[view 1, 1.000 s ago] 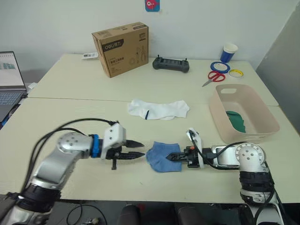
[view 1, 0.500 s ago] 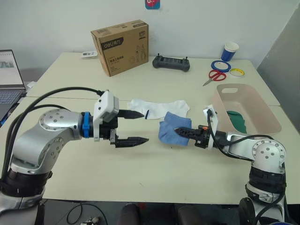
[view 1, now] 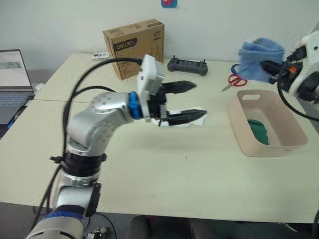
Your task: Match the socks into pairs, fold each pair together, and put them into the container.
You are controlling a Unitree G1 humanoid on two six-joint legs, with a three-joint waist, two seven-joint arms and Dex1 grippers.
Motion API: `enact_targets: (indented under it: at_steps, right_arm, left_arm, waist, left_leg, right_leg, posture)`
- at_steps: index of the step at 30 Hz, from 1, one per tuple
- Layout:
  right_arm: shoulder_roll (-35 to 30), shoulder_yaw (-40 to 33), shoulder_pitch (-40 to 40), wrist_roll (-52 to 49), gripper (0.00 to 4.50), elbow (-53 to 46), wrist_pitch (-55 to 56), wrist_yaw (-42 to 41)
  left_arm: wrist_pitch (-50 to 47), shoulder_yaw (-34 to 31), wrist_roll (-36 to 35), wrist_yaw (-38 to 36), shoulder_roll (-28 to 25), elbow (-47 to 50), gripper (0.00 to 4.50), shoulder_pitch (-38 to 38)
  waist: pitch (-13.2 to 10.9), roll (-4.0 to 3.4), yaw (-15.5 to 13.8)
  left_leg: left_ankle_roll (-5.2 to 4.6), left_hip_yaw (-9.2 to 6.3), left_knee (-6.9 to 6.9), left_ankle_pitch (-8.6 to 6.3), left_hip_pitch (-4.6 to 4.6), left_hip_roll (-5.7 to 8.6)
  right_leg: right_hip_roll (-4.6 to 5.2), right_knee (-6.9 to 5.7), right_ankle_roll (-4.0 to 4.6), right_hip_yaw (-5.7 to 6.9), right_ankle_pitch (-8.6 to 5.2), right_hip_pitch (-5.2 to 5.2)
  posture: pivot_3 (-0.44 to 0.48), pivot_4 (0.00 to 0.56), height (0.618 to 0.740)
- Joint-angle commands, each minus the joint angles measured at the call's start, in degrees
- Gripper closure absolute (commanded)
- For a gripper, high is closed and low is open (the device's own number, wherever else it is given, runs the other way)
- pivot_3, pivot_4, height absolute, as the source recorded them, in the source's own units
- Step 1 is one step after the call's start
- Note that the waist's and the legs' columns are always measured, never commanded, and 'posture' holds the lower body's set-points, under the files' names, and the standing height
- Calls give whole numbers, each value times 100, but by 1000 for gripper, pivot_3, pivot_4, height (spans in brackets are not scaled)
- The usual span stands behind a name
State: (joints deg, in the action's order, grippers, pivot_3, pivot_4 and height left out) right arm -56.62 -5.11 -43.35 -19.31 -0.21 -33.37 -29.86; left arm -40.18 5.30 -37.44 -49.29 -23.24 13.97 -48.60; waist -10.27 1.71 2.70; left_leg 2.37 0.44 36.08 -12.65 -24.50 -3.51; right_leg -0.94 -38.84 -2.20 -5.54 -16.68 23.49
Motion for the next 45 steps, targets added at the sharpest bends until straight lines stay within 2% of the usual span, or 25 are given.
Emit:
enact_targets:
  at_steps: [1, 4, 8, 12, 20, 26, 36, 42, 44, 45]
  right_arm:
    - [-425, 649, 40, 1346, 4500, 739, 1966, -448]
    - [-611, 1215, 26, 2209, 4500, 1418, 2969, -761]
    - [-610, 1721, -7, 2976, 4500, 2103, 3774, -1114]
    - [-598, 1936, 194, 3405, 4500, 2334, 4066, -1363]
    - [-707, 1813, 687, 3323, 4500, 2122, 4109, -2314]
    - [-811, 1742, 736, 3243, 4500, 1943, 4124, -3017]
    - [-757, 1744, 978, 3331, 4500, 1985, 4076, -3406]
    - [-608, 1824, 834, 3382, 4500, 2220, 4118, -3558]
    - [-557, 1821, 746, 3434, 3778, 2343, 4244, -3481]
    - [-553, 1809, 717, 3431, 3570, 2375, 4236, -3507]
  left_arm:
    - [246, 77, 294, 235, 203, -114, 16, -387]
    - [288, 207, 432, 260, 318, -176, 16, -491]
    - [330, 359, 542, 185, 345, -83, 16, -411]
    - [234, 492, 556, 155, 306, 169, 16, -237]
    - [152, 608, 622, -26, 114, 382, 16, 1]
    - [193, 721, 688, -260, -8, 359, 16, 28]
    - [390, 1017, 1059, -544, -98, 162, 16, -35]
    - [437, 1114, 1241, -643, -51, -31, 16, -142]
    - [475, 1099, 1302, -617, 21, -128, 0, -198]
    - [487, 1085, 1314, -621, 33, -144, 0, -200]
  waist:
    - [-2, -3, 16]
    - [-1, -6, 30]
    - [-3, -10, 31]
    - [-3, -11, 19]
    - [-3, -12, 2]
    - [-3, -14, 3]
    - [-3, -14, -30]
    - [-3, -14, -35]
    - [-3, -14, -38]
    - [-3, -14, -39]
  left_leg:
    - [0, 1, 1, 0, 1, 0]
    - [1, 1, -1, 1, 7, 0]
    - [14, 4, 1, 9, 10, 1]
    - [20, 4, 4, 12, 11, 1]
    - [23, -3, 15, 14, 21, 1]
    - [19, -1, 27, 11, 35, 2]
    - [8, -4, 56, 5, 34, 1]
    - [3, -7, 76, 2, 36, 2]
    - [3, -7, 82, 2, 36, 2]
    - [3, -7, 86, 2, 36, 2]
  right_leg:
    - [0, -4, 0, -1, 0, 1]
    - [-2, -6, 1, -1, 0, 0]
    - [0, -12, 2, -5, 1, -1]
    - [3, -13, 3, -3, 1, -5]
    - [3, -18, 4, 2, 2, -21]
    - [4, -23, 3, -1, 2, -35]
    - [3, -28, 3, 0, 2, -44]
    - [2, -40, 3, 2, 3, -51]
    - [2, -45, 1, 2, 4, -53]
    - [2, -48, 0, 2, 4, -53]
  posture:
    - [0, 150, 740]
    - [0, 150, 740]
    - [0, 150, 740]
    - [0, 150, 740]
    - [0, 150, 740]
    - [0, 150, 740]
    - [0, 150, 740]
    - [0, 150, 740]
    - [0, 150, 740]
    - [0, 150, 740]
